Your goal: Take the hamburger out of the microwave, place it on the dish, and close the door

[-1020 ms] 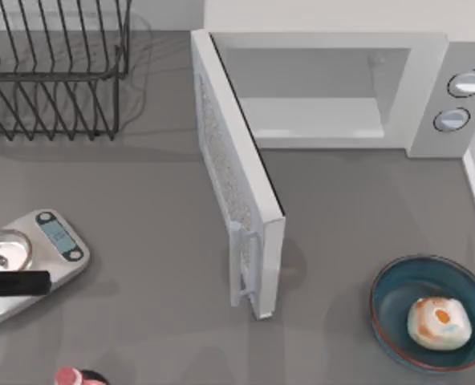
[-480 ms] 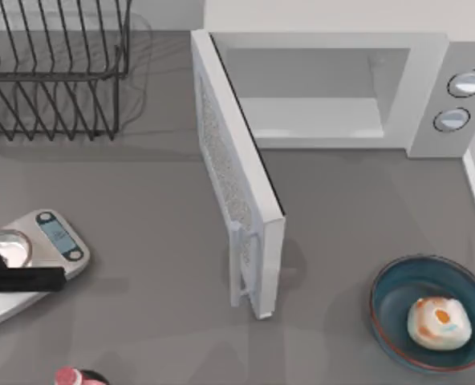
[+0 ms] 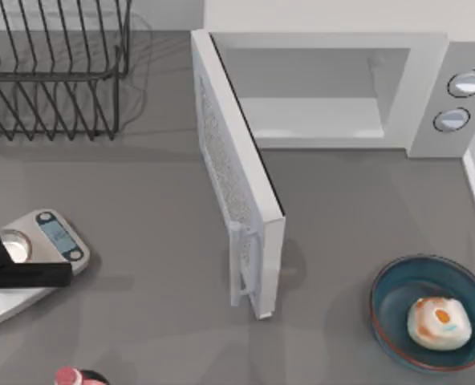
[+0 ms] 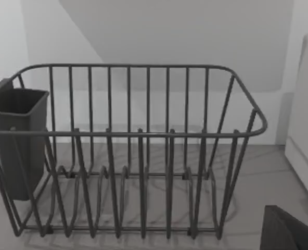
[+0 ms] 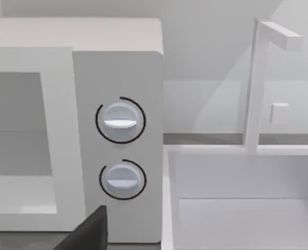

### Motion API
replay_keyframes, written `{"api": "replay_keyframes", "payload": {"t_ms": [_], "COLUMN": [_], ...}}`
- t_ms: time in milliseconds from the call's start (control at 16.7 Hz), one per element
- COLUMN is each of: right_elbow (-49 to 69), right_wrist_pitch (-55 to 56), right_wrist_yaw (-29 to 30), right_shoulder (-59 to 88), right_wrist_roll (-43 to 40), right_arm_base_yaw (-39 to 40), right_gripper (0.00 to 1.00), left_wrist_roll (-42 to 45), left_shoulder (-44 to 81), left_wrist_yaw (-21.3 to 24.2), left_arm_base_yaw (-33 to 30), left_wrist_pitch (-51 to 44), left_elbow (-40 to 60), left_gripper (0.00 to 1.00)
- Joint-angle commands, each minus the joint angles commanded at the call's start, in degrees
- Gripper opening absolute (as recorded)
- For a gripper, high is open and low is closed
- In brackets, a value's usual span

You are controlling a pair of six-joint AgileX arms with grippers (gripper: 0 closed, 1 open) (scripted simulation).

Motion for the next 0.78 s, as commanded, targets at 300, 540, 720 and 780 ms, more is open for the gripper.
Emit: {"api": "replay_keyframes", "payload": {"t_ms": [300,540,720,780], "right_elbow": [0.0,0.0,0.0,0.0], "right_wrist_pitch": [0.0,0.0,0.0,0.0], "right_wrist_yaw": [0.0,0.0,0.0,0.0], "right_shoulder": [0.0,0.0,0.0,0.0], "right_wrist_roll": [0.0,0.0,0.0,0.0], "right_arm_base_yaw": [0.0,0.0,0.0,0.0], "right_gripper": [1.0,1.0,1.0,1.0], "left_wrist_roll": [-8.61,-18.7,-25.81,-27.79], "left_shoulder": [12.64,30.08,41.5,44.38], "left_wrist_yaw": [0.66,2.72,5.07,5.86], "left_arm_base_yaw": [-3.31,-5.91,-6.84,-6.97], "left_wrist_pitch": [-11.43,-25.75,-36.21,-39.12], "left_elbow": [11.58,25.33,34.75,37.32], "left_gripper": [0.0,0.0,0.0,0.0]}}
